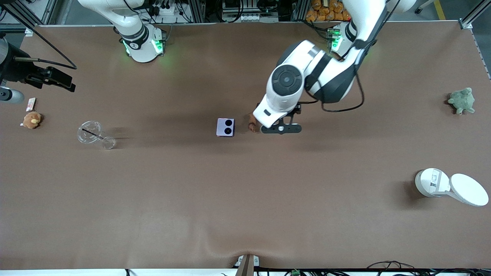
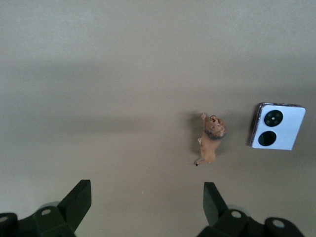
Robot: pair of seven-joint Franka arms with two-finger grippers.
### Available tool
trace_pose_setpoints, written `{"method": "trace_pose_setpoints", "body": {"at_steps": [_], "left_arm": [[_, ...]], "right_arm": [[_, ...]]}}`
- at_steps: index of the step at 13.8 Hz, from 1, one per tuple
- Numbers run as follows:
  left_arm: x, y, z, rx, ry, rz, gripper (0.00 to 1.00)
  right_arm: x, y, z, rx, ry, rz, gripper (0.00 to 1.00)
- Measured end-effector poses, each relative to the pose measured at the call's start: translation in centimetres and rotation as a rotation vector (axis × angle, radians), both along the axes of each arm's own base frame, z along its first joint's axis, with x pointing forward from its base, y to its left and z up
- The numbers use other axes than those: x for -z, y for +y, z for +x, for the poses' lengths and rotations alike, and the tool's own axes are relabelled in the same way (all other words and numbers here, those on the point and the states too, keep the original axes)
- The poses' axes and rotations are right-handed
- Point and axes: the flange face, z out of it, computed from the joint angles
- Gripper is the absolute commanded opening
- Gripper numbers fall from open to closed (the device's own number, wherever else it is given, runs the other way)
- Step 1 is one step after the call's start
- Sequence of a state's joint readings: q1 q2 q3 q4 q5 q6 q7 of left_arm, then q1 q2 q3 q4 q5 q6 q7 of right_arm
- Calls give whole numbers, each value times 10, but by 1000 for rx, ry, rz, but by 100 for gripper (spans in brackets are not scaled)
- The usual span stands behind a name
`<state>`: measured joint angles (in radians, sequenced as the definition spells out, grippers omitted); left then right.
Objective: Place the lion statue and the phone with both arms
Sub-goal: 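Lower the left gripper and close it on the lion statue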
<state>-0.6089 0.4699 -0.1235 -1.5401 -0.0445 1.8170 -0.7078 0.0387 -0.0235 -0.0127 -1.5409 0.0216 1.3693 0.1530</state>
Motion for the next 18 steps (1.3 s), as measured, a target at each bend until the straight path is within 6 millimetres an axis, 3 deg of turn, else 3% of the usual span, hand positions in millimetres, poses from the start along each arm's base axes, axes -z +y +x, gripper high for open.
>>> {"method": "trace_pose_setpoints", "body": {"at_steps": [6,10,18], "left_arm": [[82,-52,-29,2,-42,48,100],[128,-74,-49,13,-66,85,100],[151,-81,-50,17,-87,55,100]], "right_arm": [[0,0,0,0,0,0,100],[0,0,0,0,1,0,100],[0,0,0,0,1,0,100]]}}
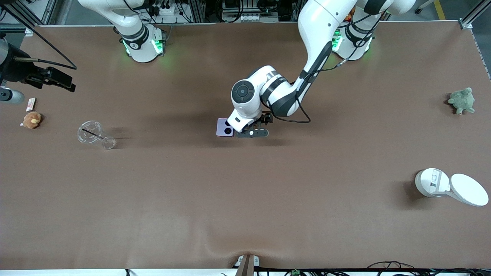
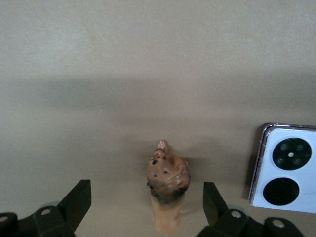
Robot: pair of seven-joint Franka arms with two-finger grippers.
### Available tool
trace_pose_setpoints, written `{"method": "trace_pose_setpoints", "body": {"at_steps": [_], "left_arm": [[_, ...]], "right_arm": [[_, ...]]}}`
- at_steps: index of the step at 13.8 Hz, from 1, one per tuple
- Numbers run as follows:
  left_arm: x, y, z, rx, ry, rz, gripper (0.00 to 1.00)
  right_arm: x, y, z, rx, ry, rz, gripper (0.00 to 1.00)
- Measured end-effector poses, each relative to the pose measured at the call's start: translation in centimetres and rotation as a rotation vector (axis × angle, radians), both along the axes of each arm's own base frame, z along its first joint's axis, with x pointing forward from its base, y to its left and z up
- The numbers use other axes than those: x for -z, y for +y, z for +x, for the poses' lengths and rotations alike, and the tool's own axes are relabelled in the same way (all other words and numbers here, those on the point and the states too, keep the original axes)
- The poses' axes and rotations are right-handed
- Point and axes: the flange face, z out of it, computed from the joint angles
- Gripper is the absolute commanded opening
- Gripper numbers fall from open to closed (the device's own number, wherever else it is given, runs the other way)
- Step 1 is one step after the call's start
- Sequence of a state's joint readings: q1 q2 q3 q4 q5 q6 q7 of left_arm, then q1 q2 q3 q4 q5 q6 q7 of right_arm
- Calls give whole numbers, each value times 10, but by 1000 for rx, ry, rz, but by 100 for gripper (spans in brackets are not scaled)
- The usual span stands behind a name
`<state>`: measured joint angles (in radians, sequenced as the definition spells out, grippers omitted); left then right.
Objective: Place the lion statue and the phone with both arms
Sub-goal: 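Lower the left gripper and close it on the lion statue, then carry the lion toward the white lamp while the right gripper reaches the phone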
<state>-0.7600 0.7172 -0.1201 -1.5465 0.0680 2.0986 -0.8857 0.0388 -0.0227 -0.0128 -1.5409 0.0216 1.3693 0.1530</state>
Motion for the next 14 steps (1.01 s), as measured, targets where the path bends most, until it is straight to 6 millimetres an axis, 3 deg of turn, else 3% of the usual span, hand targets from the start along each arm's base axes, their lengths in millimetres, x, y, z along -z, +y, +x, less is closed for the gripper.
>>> {"method": "trace_pose_setpoints", "body": {"at_steps": [1,2,3,5,11,14], "left_arm": [[5,-2,-3,5,2,1,80],[10,-4,-6,10,5,3,50],[15,-6,-9,15,9,6,28],[19,-8,-13,20,11,8,0],[9,-8,-1,7,-11,-6,0],[-36,6,30,-43,-62,-40,0]], "right_arm": [[0,0,0,0,0,0,100],[0,0,0,0,0,0,100],[0,0,0,0,0,0,100],[0,1,0,-1,0,0,100],[0,2,0,-3,0,0,100],[0,2,0,-4,0,0,100]]}}
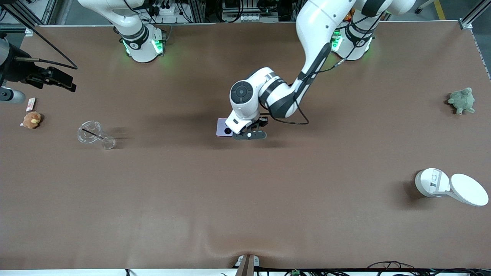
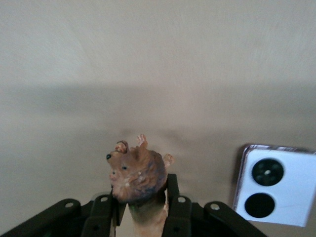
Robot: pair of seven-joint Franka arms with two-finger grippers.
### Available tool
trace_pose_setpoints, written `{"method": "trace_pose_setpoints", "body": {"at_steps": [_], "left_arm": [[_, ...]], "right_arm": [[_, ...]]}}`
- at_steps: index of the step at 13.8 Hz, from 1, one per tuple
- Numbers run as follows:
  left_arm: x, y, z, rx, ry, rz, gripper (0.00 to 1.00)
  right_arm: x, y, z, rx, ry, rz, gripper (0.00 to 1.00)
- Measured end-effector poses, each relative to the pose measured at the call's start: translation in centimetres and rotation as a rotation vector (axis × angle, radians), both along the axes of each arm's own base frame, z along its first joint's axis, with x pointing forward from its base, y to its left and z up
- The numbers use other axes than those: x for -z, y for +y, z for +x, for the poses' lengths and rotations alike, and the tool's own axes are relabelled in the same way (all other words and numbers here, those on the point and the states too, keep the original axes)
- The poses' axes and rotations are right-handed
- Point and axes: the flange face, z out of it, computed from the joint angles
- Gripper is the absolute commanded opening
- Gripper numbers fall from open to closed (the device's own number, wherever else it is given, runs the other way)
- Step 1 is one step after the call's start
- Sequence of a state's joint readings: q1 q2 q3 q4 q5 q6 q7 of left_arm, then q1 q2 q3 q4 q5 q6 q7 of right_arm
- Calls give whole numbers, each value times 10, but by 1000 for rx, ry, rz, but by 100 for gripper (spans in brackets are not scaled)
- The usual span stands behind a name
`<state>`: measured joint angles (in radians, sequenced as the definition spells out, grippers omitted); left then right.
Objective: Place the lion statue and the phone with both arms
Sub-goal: 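Carry the lion toward the white lamp while the right gripper reaches the phone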
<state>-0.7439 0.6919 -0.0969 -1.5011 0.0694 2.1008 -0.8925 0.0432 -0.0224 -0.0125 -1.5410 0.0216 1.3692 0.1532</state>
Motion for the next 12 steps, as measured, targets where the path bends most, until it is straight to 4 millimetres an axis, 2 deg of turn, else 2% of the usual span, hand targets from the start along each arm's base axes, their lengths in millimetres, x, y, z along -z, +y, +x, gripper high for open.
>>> {"method": "trace_pose_setpoints", "body": {"at_steps": [1,3,5,8,10,12], "left_arm": [[-24,12,15,-29,-16,-10,0],[-73,51,50,-101,-50,-29,0],[-117,98,83,-184,-83,-46,0],[-169,166,124,-298,-134,-74,0],[-207,216,147,-395,-168,-121,1],[-240,266,163,-512,-190,-171,4]], "right_arm": [[1,1,0,-2,1,0,100],[6,9,2,-18,14,0,100],[34,33,11,-64,69,-16,100],[78,71,31,-137,138,-78,100],[95,80,38,-152,168,-86,100],[108,81,42,-154,189,-88,100]]}}
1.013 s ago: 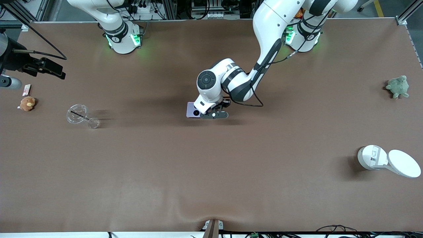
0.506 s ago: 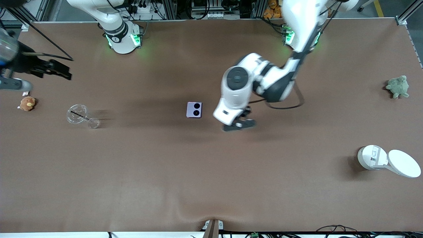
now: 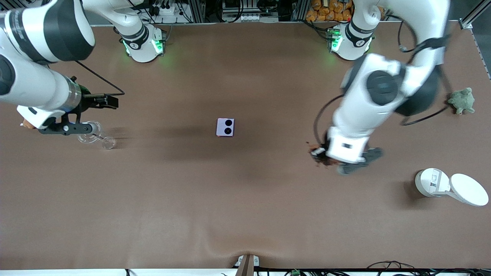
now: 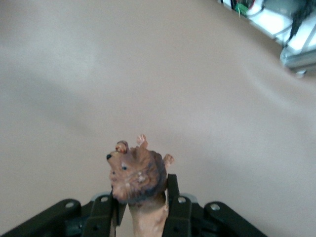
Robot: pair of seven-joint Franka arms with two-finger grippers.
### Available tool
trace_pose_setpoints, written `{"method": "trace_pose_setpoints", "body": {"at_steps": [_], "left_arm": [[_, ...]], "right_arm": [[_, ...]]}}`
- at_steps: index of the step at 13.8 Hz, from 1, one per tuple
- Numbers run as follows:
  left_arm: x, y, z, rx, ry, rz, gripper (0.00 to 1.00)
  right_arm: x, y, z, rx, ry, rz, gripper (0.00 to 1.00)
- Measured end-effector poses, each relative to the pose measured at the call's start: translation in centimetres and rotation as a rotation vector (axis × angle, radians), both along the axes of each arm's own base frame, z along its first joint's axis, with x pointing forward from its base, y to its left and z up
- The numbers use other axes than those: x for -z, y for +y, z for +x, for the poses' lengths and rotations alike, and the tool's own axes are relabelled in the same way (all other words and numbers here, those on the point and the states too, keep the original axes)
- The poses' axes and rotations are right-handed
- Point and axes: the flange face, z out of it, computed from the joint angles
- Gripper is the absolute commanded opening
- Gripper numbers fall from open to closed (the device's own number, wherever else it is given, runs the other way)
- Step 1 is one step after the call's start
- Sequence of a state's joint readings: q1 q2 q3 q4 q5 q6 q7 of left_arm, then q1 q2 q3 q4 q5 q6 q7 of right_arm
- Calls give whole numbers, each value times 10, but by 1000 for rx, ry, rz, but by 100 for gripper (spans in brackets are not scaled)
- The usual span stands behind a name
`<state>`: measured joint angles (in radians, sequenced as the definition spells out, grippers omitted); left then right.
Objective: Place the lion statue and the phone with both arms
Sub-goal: 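Carry the lion toward the white lamp while the right gripper reaches the phone, then grasp the white phone with the right gripper while the left gripper holds the lion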
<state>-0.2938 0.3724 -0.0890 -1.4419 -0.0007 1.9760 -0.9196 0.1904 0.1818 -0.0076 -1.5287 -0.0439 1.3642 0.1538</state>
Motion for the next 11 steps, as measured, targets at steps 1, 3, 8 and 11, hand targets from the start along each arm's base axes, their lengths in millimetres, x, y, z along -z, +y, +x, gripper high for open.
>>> {"method": "trace_pose_setpoints", "body": {"at_steps": [1,3,8,11], "left_arm": [[-14,29,7,-73,-13,-20,3],[-36,92,20,-211,-32,-62,4],[-48,194,37,-448,-42,-130,3],[-19,208,45,-547,8,-132,3]], "right_arm": [[6,3,2,-3,11,2,100],[18,21,2,-14,36,39,100],[57,77,6,117,68,121,100],[102,138,-5,182,23,96,100]]}}
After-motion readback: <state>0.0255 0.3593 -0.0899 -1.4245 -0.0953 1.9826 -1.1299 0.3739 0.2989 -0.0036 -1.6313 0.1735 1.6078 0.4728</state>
